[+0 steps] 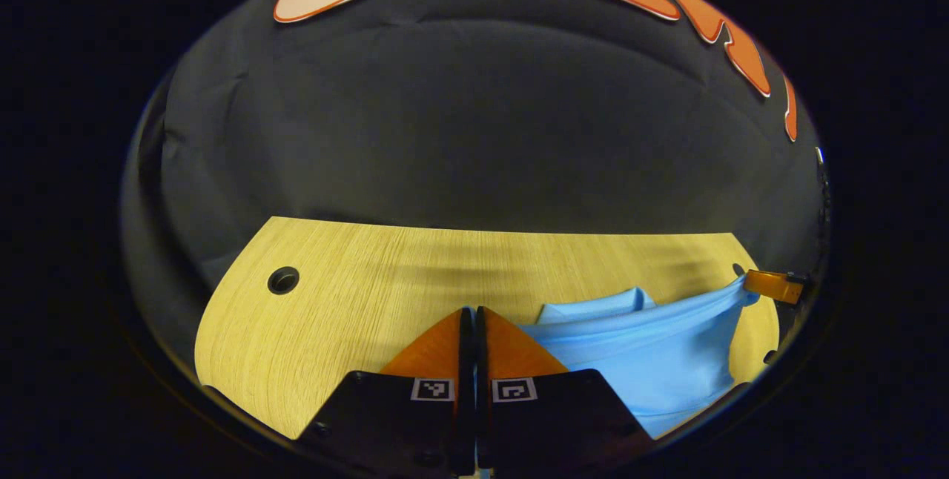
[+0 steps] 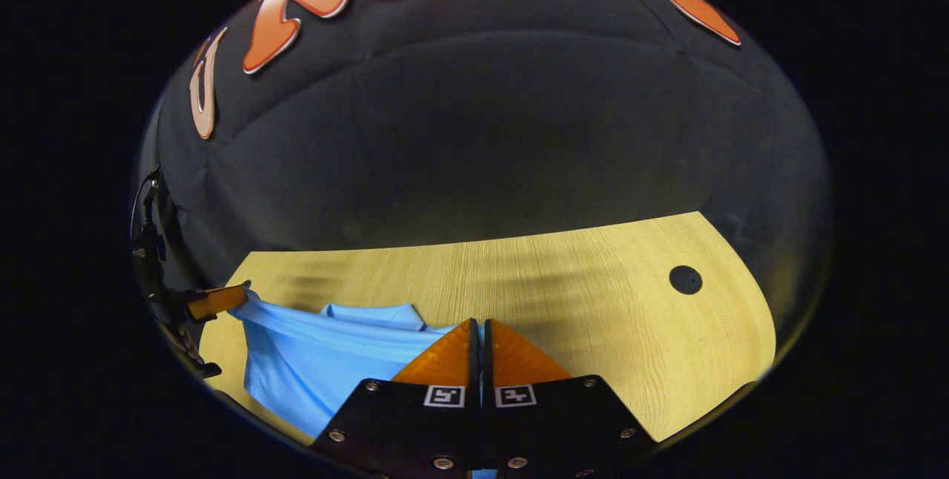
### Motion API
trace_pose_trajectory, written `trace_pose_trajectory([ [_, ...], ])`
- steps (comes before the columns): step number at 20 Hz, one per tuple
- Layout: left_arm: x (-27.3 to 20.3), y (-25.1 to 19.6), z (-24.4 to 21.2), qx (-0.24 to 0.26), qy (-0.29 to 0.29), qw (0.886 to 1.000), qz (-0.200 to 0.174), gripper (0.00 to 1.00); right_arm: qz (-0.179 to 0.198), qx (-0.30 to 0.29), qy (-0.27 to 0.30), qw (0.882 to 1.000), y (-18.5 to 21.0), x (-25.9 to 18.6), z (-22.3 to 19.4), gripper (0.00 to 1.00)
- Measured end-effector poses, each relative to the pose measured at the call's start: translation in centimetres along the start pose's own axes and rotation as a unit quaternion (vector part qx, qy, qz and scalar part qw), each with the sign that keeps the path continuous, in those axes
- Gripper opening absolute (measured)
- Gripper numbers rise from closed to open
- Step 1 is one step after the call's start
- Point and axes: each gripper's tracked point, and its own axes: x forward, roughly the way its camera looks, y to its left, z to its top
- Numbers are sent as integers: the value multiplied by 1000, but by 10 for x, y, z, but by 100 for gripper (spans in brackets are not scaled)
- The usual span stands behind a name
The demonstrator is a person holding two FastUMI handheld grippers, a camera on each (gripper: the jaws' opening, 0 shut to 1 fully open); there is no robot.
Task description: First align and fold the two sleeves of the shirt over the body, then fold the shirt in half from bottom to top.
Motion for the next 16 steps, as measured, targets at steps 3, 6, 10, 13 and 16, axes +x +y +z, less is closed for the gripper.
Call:
trace_pose_trajectory([
  [3,21,-2,-20,6,19,1000,22,5,-11,-3,7,1000,-1,21,-11,1],
  [6,32,-6,-39,15,49,998,27,12,-20,11,33,999,-5,30,-26,3],
  [10,25,-8,-42,-7,55,998,38,48,-43,-13,38,998,-23,24,-27,21],
  [13,12,-9,-37,-24,47,998,37,83,-60,-33,18,998,-31,2,-11,55],
  [16,-25,-4,-16,-19,14,999,27,99,-61,-42,-12,997,-27,-31,5,84],
])
